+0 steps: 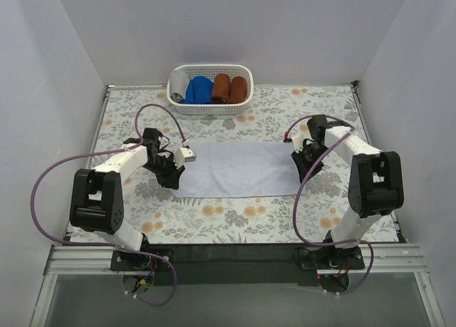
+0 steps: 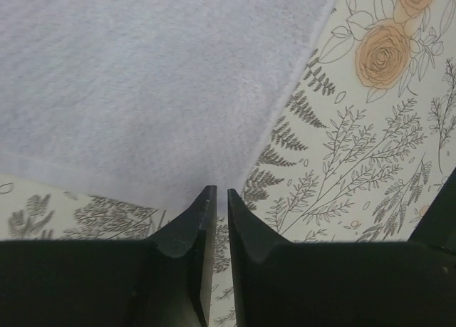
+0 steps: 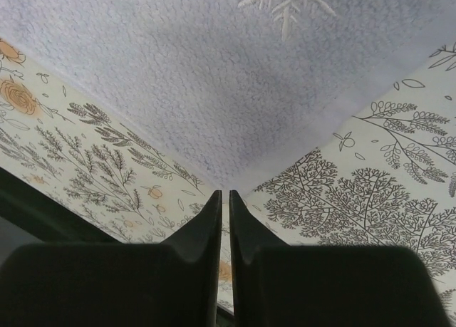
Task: Roll the towels
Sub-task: Flatten the towel
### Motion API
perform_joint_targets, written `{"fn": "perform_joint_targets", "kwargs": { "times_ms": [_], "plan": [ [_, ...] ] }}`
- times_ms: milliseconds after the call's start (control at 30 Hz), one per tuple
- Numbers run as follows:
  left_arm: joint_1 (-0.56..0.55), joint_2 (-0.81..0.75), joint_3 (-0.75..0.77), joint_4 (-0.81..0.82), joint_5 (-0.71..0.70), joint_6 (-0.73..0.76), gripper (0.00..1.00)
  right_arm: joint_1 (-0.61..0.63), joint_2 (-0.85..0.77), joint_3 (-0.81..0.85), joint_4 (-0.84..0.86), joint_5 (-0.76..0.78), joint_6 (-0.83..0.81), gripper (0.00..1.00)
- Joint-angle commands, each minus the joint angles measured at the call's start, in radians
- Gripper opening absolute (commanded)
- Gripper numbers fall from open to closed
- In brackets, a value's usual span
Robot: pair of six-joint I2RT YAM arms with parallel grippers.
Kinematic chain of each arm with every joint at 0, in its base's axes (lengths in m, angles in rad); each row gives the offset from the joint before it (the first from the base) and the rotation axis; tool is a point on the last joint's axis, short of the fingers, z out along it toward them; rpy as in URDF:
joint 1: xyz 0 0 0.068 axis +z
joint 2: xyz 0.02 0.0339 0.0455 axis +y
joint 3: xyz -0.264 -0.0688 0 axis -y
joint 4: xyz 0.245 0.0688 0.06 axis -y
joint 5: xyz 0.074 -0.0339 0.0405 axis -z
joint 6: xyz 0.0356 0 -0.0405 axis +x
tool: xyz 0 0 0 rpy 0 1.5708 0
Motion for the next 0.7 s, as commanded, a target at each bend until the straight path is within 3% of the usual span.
{"fn": "perform_joint_targets", "kwargs": {
  "times_ms": [0,367,667],
  "plan": [
    [-0.044,-0.053,-0.037,0.05,-0.08,-0.033,0.11,0.007,-0.019,-0.015,0.055,-0.001,0.001,0.11],
    [-0.061,-0.036,-0.06,0.073,-0.155,-0.053,0.05,0.017,-0.01,-0.123,0.125,0.11,0.012,0.07],
    [-0.073,-0.07,-0.08,0.053,-0.12,-0.057,0.05,0.017,-0.033,-0.141,0.127,0.125,0.009,0.06]
  ]
}}
